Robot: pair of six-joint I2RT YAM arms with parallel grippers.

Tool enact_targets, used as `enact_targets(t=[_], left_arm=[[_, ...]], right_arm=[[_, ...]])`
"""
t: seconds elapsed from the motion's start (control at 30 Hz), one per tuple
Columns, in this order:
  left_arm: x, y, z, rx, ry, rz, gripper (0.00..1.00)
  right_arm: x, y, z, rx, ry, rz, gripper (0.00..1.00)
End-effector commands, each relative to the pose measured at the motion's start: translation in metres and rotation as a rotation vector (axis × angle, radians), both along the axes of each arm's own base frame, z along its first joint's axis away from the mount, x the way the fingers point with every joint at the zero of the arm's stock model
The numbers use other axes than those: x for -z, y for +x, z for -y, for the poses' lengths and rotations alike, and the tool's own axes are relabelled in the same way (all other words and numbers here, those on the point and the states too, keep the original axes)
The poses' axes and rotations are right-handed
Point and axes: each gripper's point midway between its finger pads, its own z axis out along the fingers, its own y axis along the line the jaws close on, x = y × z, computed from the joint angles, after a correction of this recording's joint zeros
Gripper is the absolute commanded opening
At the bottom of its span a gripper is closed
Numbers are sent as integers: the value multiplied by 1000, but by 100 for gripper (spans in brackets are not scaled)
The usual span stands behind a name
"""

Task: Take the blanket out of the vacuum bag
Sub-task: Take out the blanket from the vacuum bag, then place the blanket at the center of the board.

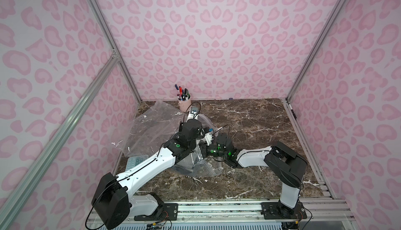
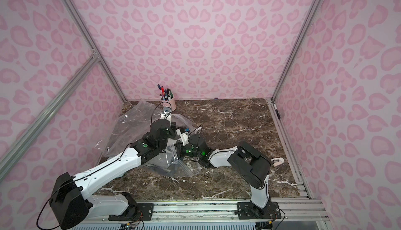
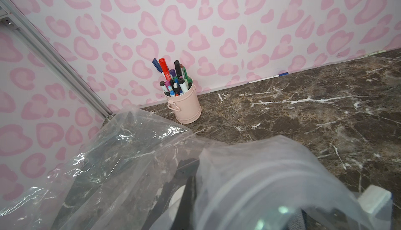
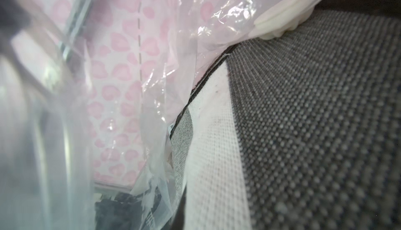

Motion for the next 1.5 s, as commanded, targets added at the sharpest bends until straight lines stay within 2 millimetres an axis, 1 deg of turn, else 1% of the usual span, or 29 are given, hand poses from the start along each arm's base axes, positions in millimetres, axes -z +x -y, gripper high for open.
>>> enact_targets(t=[0.0, 0.1, 0.2, 0.33, 0.47, 0.5, 0.6, 0.63, 0.7, 0.8, 0.9, 1.03, 1.17, 1.27, 1.4, 1.47], left_arm=[[-3, 0, -9, -37, 2, 9, 4], [1, -3, -15, -55, 10, -1, 4], [15, -7, -21, -77, 1, -24, 4], [32, -15, -38, -154, 1, -43, 4], [42, -20, -45, -183, -12, -47, 4], [43, -20, -46, -186, -15, -47, 4], [45, -20, -46, -189, -11, -51, 4], [45, -20, -46, -189, -5, -53, 4], [44, -20, -46, -191, 4, -54, 4], [44, -20, -46, -187, -1, -52, 4], [44, -21, -45, -181, -14, -52, 4], [44, -21, -52, -211, -7, -50, 4], [53, -17, -66, -289, -1, -73, 4], [60, -11, -76, -343, -2, -82, 4], [60, 1, -94, -417, -25, -79, 4], [57, 8, -100, -432, -57, -71, 4]], right_arm=[[-1, -8, 6, 4, -72, 77, 0], [-10, -10, 22, 44, -71, 95, 0], [-27, -9, 28, 54, -67, 118, 0], [-62, -10, 30, 51, -57, 153, 0], [-93, -9, 36, 68, -49, 199, 0], [-98, -8, 37, 73, -51, 206, 0], [-102, -5, 45, 81, -67, 201, 0], [-105, -4, 49, 83, -57, 191, 0], [-116, -3, 61, 98, -27, 182, 0], [-134, 5, 85, 159, -44, 208, 0], [-148, 22, 117, 271, -100, 234, 0], [-171, 44, 169, 394, -105, 270, 0], [-187, 62, 218, 508, -131, 298, 0], [-191, 76, 249, 577, -170, 309, 0], [-192, 98, 285, 656, -217, 307, 0], [-185, 113, 301, 701, -258, 306, 0]])
